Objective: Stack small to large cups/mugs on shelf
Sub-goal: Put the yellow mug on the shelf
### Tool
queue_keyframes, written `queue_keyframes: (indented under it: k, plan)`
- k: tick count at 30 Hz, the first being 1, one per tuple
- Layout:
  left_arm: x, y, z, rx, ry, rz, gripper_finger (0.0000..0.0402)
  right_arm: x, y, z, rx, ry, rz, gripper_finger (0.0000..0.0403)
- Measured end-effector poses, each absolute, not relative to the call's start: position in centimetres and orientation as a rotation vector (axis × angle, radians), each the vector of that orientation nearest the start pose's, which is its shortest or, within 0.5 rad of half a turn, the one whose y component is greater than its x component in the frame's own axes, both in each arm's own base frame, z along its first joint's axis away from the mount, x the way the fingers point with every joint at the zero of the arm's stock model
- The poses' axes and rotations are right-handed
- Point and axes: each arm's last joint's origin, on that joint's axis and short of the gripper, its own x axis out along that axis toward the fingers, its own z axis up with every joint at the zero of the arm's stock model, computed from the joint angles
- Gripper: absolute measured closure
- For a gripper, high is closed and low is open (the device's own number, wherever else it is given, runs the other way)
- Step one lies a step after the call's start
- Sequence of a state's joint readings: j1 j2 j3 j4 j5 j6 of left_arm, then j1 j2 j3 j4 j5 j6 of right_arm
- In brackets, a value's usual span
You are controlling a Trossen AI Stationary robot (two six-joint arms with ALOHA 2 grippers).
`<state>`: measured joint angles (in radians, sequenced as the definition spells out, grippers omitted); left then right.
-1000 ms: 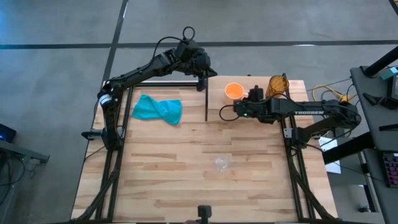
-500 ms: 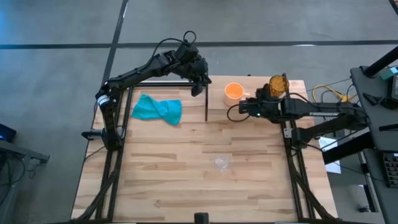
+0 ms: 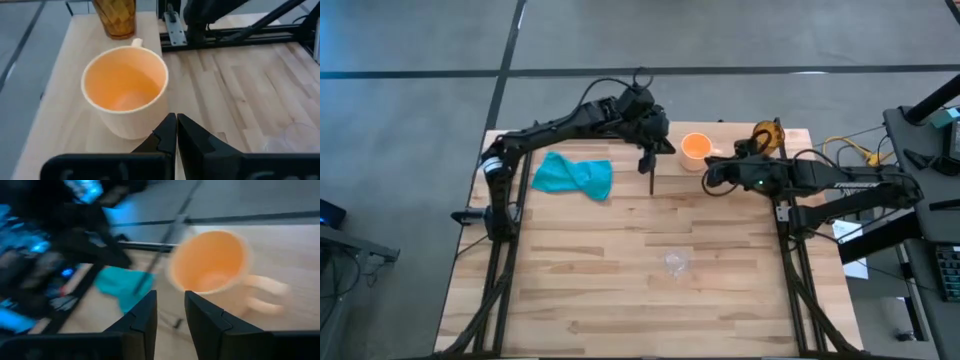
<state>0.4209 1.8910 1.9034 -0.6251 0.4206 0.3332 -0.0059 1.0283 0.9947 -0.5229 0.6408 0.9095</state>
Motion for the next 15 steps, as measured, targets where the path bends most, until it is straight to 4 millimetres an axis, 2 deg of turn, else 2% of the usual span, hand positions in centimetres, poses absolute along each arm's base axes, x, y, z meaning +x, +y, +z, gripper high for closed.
queue_keyframes:
  k: [6, 10, 15]
  plan:
    - [39.8, 17.4, 35.0, -0.003, 0.567, -0.051, 0.0402, 22.1, -1.3, 33.2, 0.669, 0.231, -0.714, 0.0312]
    - [39.4, 18.2, 35.0, -0.05, 0.567, -0.015, 0.0402, 23.1, -0.9, 32.7, 0.668, 0.237, -0.699, 0.031]
    - [39.5, 18.3, 34.9, -0.048, 0.552, -0.012, 0.0402, 25.1, -0.7, 32.1, 0.663, 0.226, -0.658, 0.0314]
